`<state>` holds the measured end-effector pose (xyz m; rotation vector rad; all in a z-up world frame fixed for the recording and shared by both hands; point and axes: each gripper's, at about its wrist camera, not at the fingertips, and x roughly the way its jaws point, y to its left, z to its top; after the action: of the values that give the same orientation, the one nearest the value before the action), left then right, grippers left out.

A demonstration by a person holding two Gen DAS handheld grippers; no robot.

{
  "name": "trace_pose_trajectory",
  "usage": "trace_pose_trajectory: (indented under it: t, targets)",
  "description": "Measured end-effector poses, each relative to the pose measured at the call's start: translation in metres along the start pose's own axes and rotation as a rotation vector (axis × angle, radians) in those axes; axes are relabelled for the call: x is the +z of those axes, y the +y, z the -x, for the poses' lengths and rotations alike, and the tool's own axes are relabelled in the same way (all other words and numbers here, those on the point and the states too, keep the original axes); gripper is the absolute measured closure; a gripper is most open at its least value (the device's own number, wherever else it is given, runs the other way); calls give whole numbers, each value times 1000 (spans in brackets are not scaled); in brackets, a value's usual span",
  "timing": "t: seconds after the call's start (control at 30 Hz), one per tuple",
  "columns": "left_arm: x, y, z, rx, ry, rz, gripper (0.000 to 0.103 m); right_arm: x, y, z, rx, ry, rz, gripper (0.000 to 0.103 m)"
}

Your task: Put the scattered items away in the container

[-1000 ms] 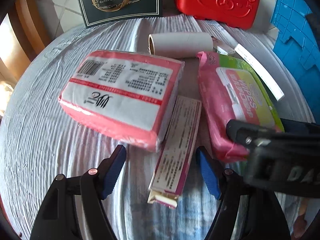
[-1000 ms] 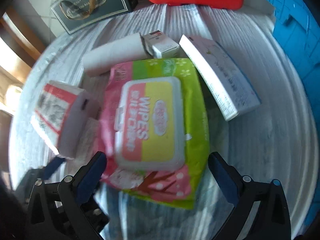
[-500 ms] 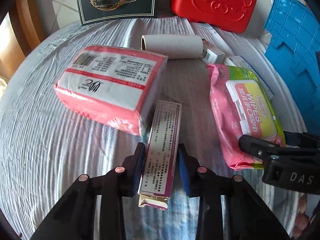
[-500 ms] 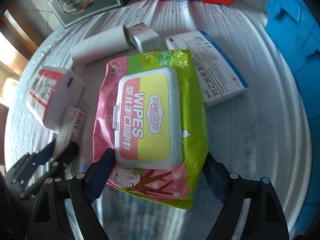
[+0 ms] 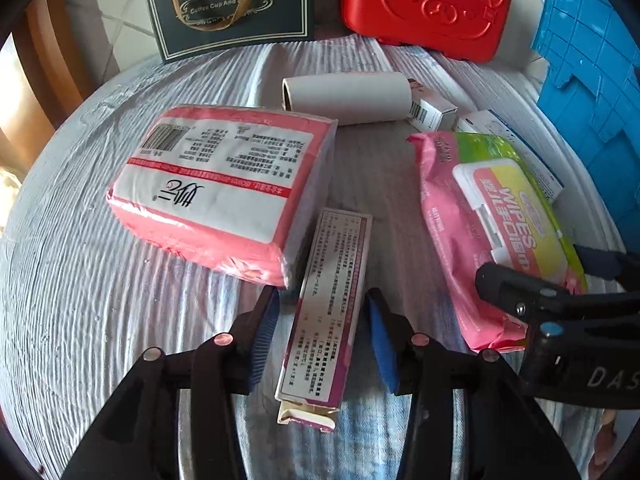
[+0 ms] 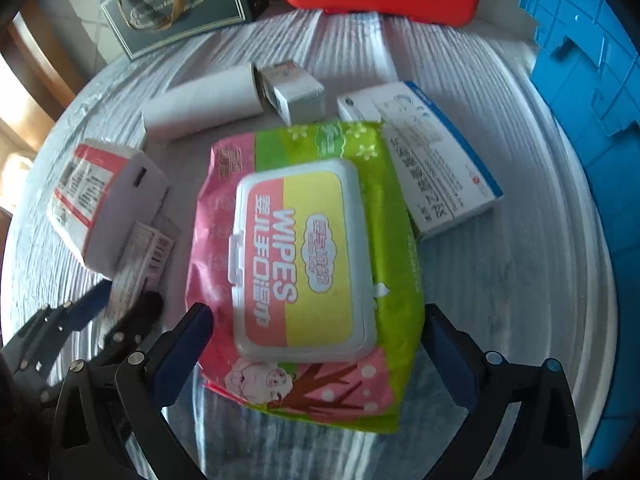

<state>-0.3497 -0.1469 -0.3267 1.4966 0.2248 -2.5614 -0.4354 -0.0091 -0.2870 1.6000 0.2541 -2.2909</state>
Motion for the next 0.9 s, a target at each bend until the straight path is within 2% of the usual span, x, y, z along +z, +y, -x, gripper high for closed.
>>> trace_pose_trajectory:
  t: [0.07, 0.17, 0.2, 0.23, 0.27, 0.3, 0.33, 0.43, 0.63, 0.77, 0.9]
  targets:
    - [-1, 0, 0, -3, -8, -2, 59, -1, 0, 1, 11, -8, 10, 0]
    - [-1, -2, 0, -2, -20, -4, 59, 1, 7, -15, 31, 27, 32, 0]
    - [-1, -3, 0, -1, -25, -6, 61, 2, 6, -19, 56, 26, 29, 0]
    - [-1, -3, 0, -4, -30, -5, 70, 1, 5, -19, 65, 10, 33, 0]
    - [-1, -4, 1, -7, -31, -6, 71, 0, 5, -19, 62, -3, 37, 0]
    - [-1, -4, 1, -7, -29, -8, 72, -1, 5, -19, 55, -6, 40, 2]
    - [-1, -5, 1, -7, -29, -8, 72, -2, 7, -18, 46, -4, 48, 9]
    - [-4, -4, 5, -16, -29, 3, 73, -4, 5, -11, 55, 8, 45, 21]
    - [-9, -12, 23, 1, -58, -18, 73, -14, -3, 2, 88, 11, 12, 30]
    - [-8, -11, 38, 4, -81, 2, 73, -22, -9, 16, 87, -2, 9, 32]
    - [-5, -7, 62, 38, -111, 22, 73, -26, -15, 42, 99, -35, 17, 32]
